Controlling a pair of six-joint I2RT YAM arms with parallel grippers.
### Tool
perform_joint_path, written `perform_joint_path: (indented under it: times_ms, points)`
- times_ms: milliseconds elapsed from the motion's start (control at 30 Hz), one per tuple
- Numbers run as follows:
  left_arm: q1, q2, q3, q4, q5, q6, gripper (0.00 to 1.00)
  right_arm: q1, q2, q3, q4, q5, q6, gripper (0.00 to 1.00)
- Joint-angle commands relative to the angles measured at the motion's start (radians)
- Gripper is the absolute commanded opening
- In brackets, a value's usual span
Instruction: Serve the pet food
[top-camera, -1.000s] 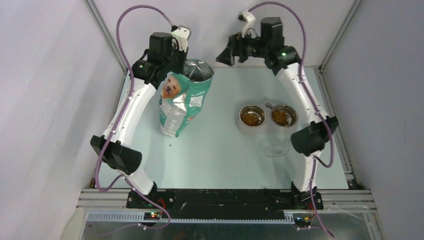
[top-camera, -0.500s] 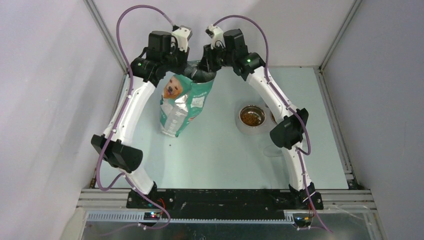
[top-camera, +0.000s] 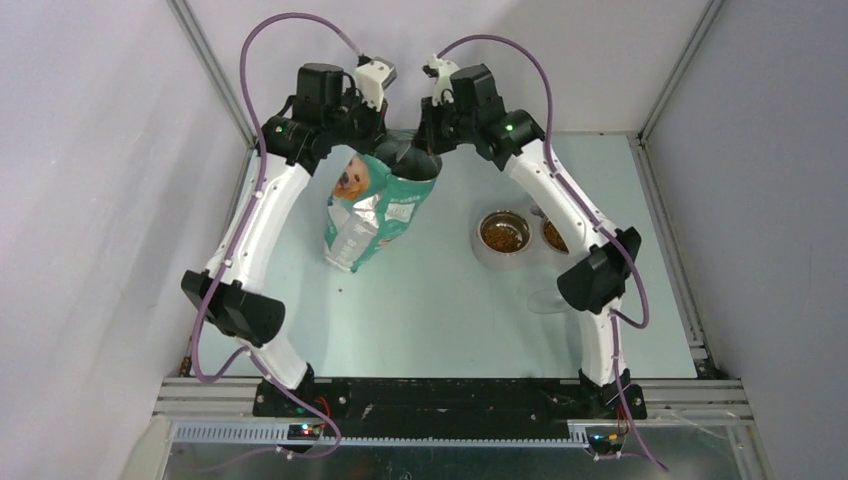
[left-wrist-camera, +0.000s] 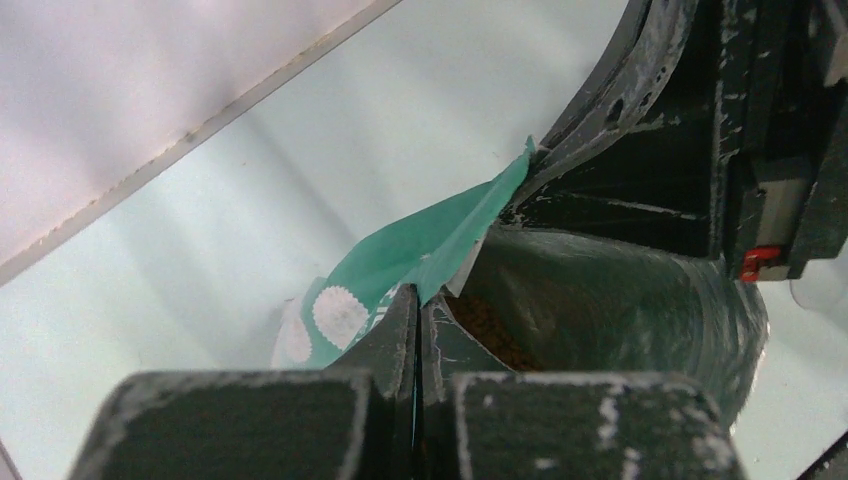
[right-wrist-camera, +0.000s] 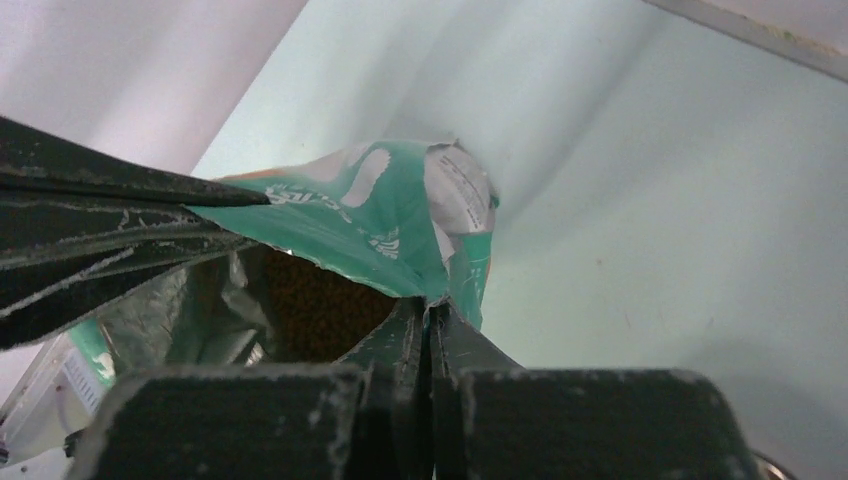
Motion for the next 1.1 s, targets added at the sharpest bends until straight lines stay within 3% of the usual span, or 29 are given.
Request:
perform_joint_path:
  times_ms: [0, 233, 300, 333, 400, 433, 500, 600, 733, 900, 967, 1067]
  points:
    - [-0.007, -0.111, 0.006, 0.137, 0.141, 0.08, 0.0, -0.02, -0.218, -0.027, 0.057, 0.097, 0.003, 0.0]
    - [-0.018, -0.143, -0.057, 0.138, 0.213, 0.116, 0.0, -0.034, -0.222, -0.063, 0.058, -0.092, -0.076, 0.01]
    - [-0.018, -0.143, -0.069, 0.128, 0.226, 0.131, 0.0, -0.093, -0.2, -0.049, 0.069, -0.275, -0.052, 0.17]
    - [-0.018, -0.144, -0.072, 0.118, 0.228, 0.136, 0.0, -0.139, -0.193, -0.043, 0.097, -0.346, -0.02, 0.31]
    - [-0.018, -0.143, -0.081, 0.106, 0.24, 0.147, 0.0, -0.214, -0.176, -0.048, 0.194, -0.613, 0.045, 0.49]
    - [-0.018, -0.143, -0.082, 0.099, 0.245, 0.152, 0.0, -0.239, -0.166, -0.052, 0.238, -0.8, 0.07, 0.53]
    - [-0.017, -0.139, -0.076, 0.098, 0.261, 0.145, 0.0, -0.303, -0.154, -0.061, 0.356, -0.967, 0.116, 0.6]
    - [-0.013, -0.124, -0.061, 0.096, 0.319, 0.126, 0.0, -0.39, -0.141, -0.078, 0.387, -1.029, 0.055, 0.62]
    - [-0.02, -0.098, -0.044, 0.126, 0.378, 0.08, 0.0, -0.419, -0.131, -0.092, 0.141, -0.945, -0.341, 0.66]
    - [-0.03, -0.067, -0.008, 0.133, 0.399, 0.066, 0.0, -0.369, -0.11, -0.119, -0.159, -0.884, -0.902, 0.71]
    - [-0.03, -0.066, 0.0, 0.14, 0.394, 0.068, 0.0, -0.34, -0.1, -0.126, -0.245, -0.857, -1.056, 0.72]
    - [-0.03, -0.059, 0.025, 0.132, 0.397, 0.078, 0.0, -0.291, -0.106, -0.147, -0.284, -0.829, -1.152, 0.74]
